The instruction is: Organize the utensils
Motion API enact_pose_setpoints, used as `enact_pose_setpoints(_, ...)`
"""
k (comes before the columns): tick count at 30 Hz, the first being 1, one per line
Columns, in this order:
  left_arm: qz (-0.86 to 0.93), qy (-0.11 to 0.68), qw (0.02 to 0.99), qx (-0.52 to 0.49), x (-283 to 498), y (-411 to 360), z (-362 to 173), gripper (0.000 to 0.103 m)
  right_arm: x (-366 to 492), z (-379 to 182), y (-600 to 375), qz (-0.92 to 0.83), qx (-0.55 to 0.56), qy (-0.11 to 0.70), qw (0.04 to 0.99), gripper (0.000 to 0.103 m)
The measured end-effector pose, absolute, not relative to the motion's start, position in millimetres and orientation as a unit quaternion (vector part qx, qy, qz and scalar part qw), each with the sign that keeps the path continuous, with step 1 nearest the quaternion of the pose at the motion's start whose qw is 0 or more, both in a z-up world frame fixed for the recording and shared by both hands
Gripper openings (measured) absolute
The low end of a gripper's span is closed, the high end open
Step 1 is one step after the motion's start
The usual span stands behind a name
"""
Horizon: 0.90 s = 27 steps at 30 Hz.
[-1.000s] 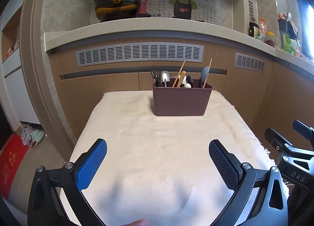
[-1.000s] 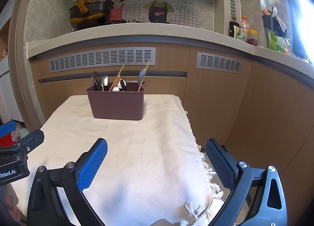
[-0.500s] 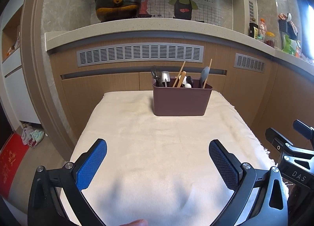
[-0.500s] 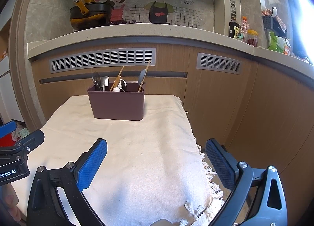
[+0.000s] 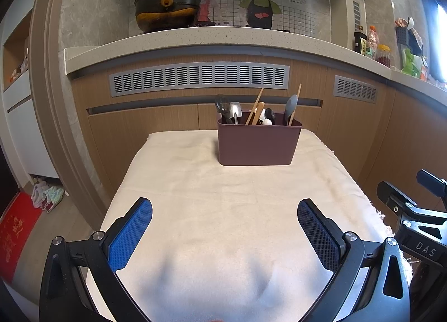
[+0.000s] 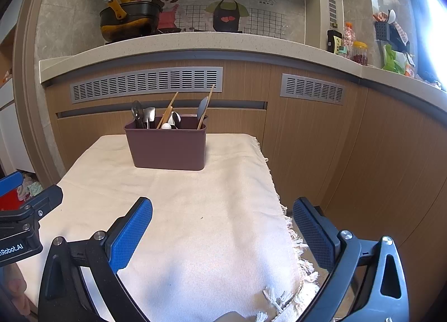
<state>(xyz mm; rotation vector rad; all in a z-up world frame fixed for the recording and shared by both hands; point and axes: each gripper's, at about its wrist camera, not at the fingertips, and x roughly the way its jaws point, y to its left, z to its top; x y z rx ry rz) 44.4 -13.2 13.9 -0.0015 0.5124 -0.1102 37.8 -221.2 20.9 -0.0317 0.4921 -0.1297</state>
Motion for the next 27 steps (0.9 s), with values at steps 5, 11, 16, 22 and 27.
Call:
enact_pose_setpoints(5,-0.056,0.255,0.965,-0.001,43.7,-12.6,14.0,0.103,37.4,20.7,-221.2,-0.064,-0.016,0.243,0.968,0.1)
enact_pose_setpoints(11,-0.054,0.254,0.966,-0.001,43.6,-12.1,14.0,0.103,37.6,20.6,-221.2,-0.064,-0.016,0.243,0.968,0.1)
enact_pose_setpoints(16,-0.047,0.249,0.967,0.004,43.2,-12.7,14.8,0.103,37.6,20.4,-221.3,-0.063,-0.016,0.243,0.968,0.101)
enact_pose_setpoints(22,-0.05,0.254,0.966,0.003,44.5,-12.6,13.4,0.103,37.7,20.2,-221.2,-0.063,-0.017,0.244,0.968,0.101)
enact_pose_setpoints(27,-0.052,0.255,0.966,0.001,44.9,-12.6,12.9,0.103,37.9,19.9,-221.1,-0.062,-0.015,0.245,0.967,0.101)
